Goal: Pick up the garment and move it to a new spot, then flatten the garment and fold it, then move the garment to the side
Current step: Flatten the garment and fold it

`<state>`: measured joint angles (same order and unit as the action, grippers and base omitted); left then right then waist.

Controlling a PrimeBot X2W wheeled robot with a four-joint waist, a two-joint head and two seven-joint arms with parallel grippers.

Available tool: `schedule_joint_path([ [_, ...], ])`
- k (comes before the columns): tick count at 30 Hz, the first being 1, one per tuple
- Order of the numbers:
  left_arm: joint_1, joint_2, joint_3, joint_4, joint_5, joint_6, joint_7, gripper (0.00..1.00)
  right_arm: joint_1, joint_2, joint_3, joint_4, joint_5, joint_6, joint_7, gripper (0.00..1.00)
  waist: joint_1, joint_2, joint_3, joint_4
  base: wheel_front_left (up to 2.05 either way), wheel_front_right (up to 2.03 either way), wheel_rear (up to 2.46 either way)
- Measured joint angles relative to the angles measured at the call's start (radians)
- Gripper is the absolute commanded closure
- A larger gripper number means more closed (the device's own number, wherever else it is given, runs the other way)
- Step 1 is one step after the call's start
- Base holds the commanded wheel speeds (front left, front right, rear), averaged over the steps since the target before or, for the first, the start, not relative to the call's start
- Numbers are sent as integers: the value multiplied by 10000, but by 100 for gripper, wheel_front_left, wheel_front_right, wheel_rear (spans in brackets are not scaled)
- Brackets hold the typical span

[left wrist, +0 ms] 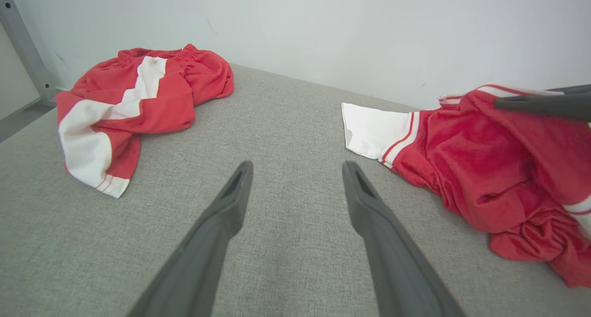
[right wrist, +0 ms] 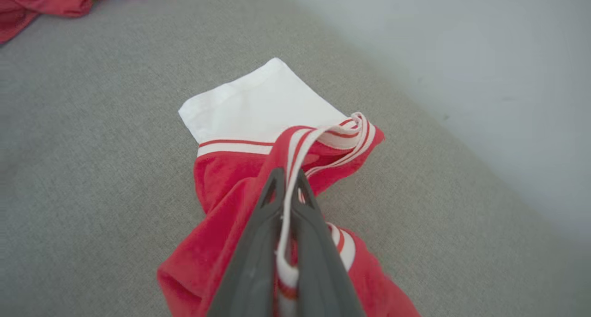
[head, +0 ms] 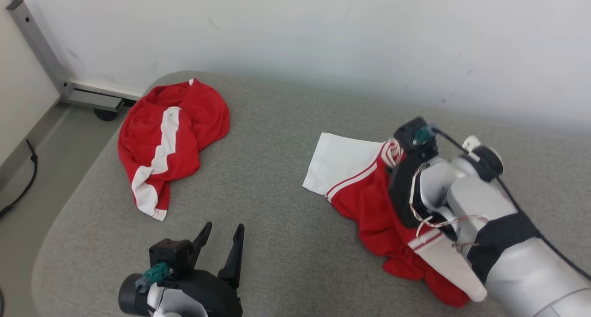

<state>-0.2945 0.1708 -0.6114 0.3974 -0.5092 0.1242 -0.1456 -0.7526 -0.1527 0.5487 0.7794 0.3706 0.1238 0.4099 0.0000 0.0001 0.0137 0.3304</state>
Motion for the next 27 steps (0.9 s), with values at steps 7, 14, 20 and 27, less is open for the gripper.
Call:
schedule_joint_path([
  [7,160,36,186,-234,58,0,0,0,-151,-596,-466,-892,583,10,-1114,100,0,0,-25,-363,0,0,0],
  [14,451,61,341,-387,92,0,56,0,1463,-1718,-1710,-2121,1106,-21,-2305,100,0,0,25,-990,0,0,0],
  [20,451,23,435,-591,284,2,113,0,3775,-2650,-2872,-2646,1708,-698,-2880,100,0,0,140,-1543,0,0,0],
  [27,385,-104,322,-815,479,2,326,0,6058,-2477,-2930,-2650,2416,-742,-2663,100,0,0,459,-1908,0,0,0],
])
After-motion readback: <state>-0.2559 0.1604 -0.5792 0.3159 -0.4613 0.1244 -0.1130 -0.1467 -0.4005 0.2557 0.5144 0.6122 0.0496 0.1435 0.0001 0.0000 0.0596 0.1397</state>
